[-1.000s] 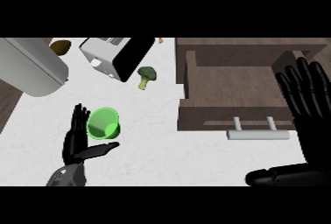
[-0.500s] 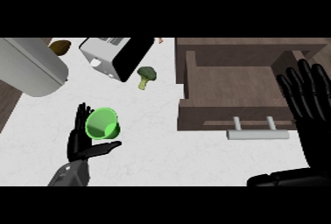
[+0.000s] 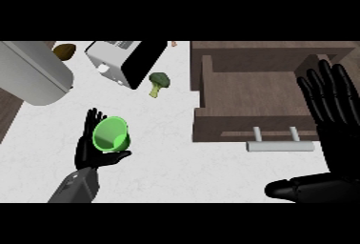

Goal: Pick up the cup, place it into the drawer and close the drawer

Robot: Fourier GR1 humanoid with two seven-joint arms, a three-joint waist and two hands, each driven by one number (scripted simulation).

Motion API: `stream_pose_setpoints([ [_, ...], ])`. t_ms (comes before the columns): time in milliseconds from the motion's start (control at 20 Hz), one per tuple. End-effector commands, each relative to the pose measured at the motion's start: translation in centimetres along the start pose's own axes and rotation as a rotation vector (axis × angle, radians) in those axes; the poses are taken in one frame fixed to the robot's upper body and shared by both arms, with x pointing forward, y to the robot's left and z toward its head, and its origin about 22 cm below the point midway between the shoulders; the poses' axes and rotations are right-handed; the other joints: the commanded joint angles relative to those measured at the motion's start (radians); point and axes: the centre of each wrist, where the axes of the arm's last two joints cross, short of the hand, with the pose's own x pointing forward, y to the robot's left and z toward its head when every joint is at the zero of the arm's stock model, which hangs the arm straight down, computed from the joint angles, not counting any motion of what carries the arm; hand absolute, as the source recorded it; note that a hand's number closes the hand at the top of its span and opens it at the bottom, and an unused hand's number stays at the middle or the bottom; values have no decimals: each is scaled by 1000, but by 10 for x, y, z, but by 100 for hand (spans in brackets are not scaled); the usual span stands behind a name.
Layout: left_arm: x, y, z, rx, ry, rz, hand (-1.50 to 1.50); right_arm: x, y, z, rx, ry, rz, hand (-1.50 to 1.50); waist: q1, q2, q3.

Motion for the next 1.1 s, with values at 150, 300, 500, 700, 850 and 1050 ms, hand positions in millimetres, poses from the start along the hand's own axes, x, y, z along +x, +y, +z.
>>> stream_pose_setpoints([
  [150,-3,-24,-12,-56,-46,92,150,-2,-8,9,9,-7,14,-150,-5,0,0],
  [300,-13,-9,16,-93,-32,148,150,-1,-16,-2,18,5,15,-150,1,0,0],
  [500,-2,-12,-3,-79,-134,75,150,0,18,14,2,1,7,-150,-1,-2,0],
  [700,-4,-28,-12,-40,-192,46,150,11,-4,-7,-11,-9,3,-150,-9,4,-1],
  [850,7,2,-9,-26,-247,17,150,-8,-10,5,-1,-3,23,-150,2,0,0],
  [1050,11,20,5,-42,-240,2,150,1,-12,-1,-18,-8,19,-150,11,-3,1],
])
